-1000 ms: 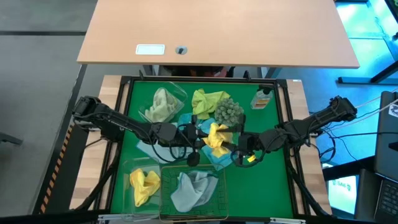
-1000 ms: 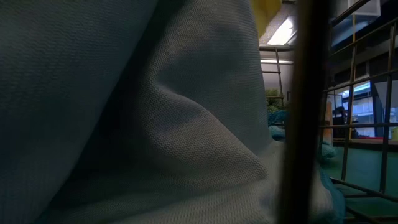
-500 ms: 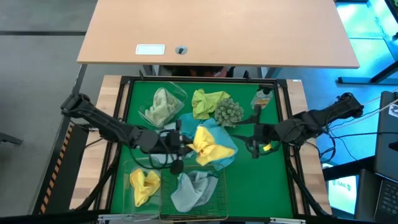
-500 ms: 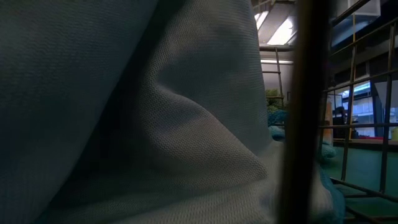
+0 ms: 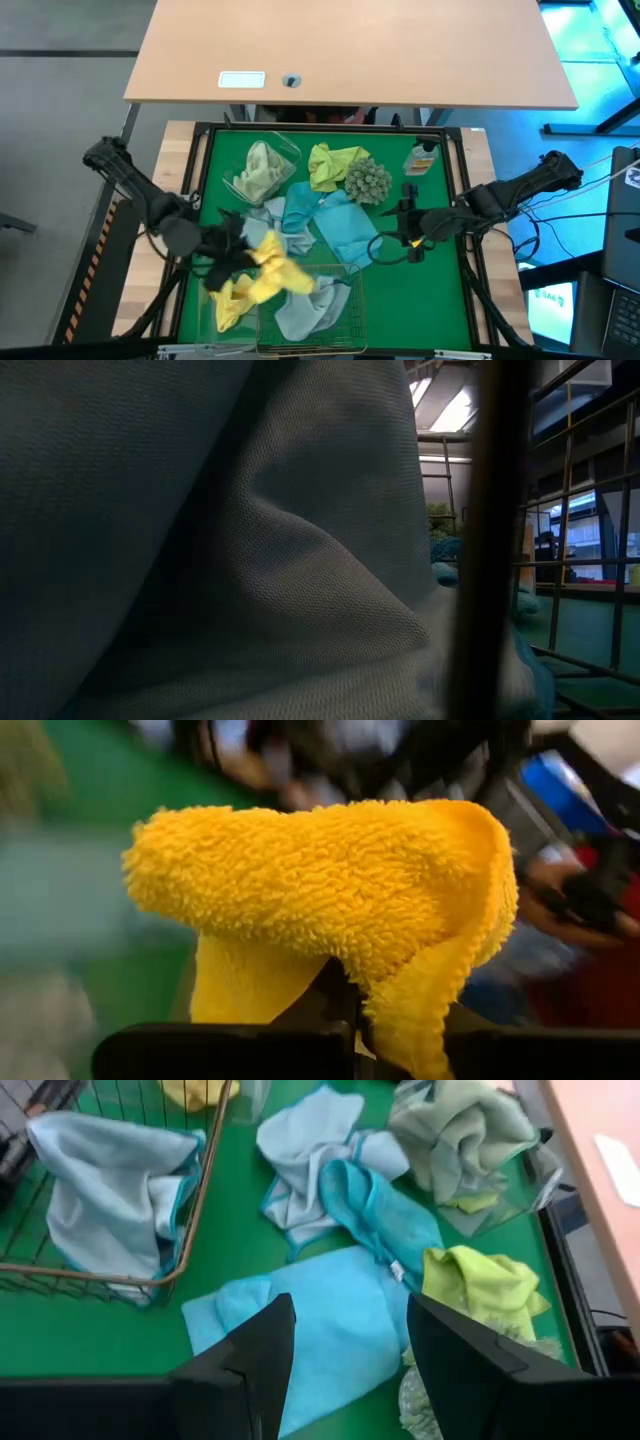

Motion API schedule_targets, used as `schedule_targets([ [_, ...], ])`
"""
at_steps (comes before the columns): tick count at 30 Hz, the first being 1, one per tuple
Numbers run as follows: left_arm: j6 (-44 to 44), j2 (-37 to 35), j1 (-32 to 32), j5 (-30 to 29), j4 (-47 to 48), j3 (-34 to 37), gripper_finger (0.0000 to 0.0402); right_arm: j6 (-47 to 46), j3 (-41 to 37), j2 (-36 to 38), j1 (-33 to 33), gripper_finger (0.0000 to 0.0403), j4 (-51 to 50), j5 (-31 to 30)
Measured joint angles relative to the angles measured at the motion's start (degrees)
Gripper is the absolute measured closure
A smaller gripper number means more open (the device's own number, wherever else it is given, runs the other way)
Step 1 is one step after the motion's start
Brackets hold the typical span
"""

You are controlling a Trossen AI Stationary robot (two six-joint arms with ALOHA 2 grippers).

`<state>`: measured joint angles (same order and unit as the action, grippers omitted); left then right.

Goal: Sort microfiber towel by color & place in baskets
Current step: Put the yellow microfiber towel into the bottom transparent bin

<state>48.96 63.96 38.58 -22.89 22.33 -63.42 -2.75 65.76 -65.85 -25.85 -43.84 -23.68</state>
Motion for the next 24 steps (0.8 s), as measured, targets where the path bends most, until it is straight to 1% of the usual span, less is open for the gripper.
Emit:
schedule_targets([
  [3,12.4,-2.4,2.8,6.4,8.6,0.0,0.0393,0.0,-1.2,-0.8,0.0,0.021,0.2,0.2],
  [7,25.9,-2.9,5.6,12.1,19.2,0.0,0.0393,0.0,-2.2,-1.7,0.0,0.021,0.3,0.4],
  [9,31.2,-2.7,6.6,14.4,24.8,0.0,0.0393,0.0,-2.4,-2.2,0.0,0.021,0.3,0.4],
  [11,36.0,-1.9,7.3,15.1,30.0,0.0,0.0393,0.0,-2.5,-2.6,0.0,0.021,0.4,0.4],
  [15,39.0,0.7,7.7,15.1,36.3,0.0,0.0393,0.0,-2.5,-3.7,0.0,0.021,0.4,0.4],
  [19,39.0,5.0,7.7,15.1,37.0,0.0,0.0392,0.0,-2.5,-4.2,0.0,0.021,0.4,0.4],
  [21,39.0,7.3,7.7,16.8,37.0,0.0,0.0392,0.0,-2.5,-4.3,0.0,0.021,0.4,0.4],
  [24,39.0,11.4,7.7,21.6,36.7,0.0,0.0392,0.0,-2.5,-4.3,0.0,0.021,0.4,0.4],
])
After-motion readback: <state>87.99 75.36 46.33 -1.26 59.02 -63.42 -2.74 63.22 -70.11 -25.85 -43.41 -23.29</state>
